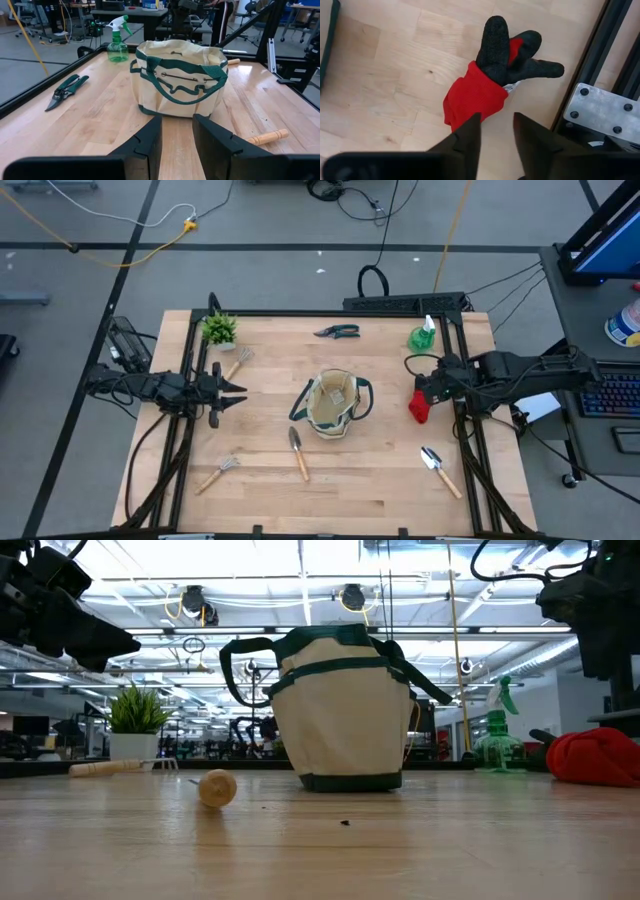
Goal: Pick & Place Garden tools in Gardening bag
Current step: Put the red gloves into the gardening bag
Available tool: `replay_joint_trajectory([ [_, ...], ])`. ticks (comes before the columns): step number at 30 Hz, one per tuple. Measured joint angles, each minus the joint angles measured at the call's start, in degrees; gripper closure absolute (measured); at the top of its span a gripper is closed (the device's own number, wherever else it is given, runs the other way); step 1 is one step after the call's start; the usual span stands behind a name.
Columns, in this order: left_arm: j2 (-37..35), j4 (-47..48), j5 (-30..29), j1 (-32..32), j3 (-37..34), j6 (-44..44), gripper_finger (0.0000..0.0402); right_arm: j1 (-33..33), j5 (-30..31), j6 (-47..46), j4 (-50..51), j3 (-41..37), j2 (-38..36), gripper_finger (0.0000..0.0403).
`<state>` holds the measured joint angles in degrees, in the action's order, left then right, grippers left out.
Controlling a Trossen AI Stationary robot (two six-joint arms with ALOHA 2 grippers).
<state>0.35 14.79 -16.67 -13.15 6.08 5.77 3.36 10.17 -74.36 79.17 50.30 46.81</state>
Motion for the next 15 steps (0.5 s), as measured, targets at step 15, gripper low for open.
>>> replay_joint_trajectory([
  [15, 0.0, 0.0, 0.0, 0.0, 0.0, 0.0, 0.0289, 0.0, 0.0, -3.2, -0.1, 0.0, 0.5, 0.0145],
])
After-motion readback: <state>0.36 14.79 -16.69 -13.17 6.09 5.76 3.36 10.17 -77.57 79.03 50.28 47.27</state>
